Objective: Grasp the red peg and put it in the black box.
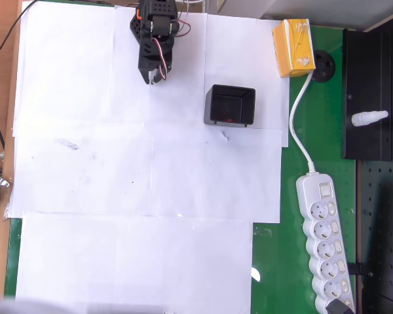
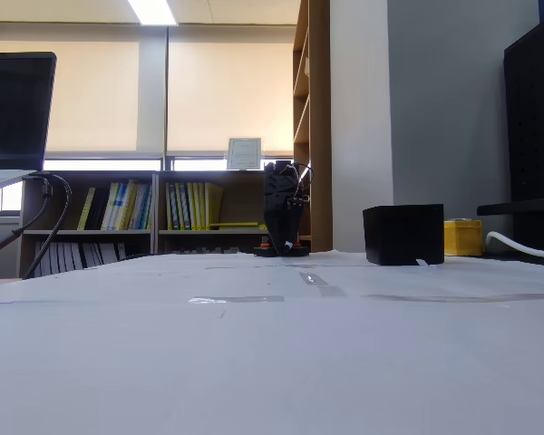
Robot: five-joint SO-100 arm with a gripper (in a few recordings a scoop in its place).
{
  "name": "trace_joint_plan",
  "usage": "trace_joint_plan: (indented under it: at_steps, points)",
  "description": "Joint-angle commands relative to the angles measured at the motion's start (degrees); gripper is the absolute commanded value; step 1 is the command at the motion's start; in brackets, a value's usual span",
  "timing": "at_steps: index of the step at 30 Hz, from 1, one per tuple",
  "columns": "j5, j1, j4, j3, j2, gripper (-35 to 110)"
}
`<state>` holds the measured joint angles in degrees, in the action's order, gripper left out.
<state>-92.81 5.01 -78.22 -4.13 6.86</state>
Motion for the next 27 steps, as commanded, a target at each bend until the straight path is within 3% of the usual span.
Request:
trace_joint_plan:
  at_steps: [1,27]
  points:
    - [0.97,-0.7,-3.52,5.54,6.15,0]
    - [5.54,-3.96,-3.25,7.56,6.24,0]
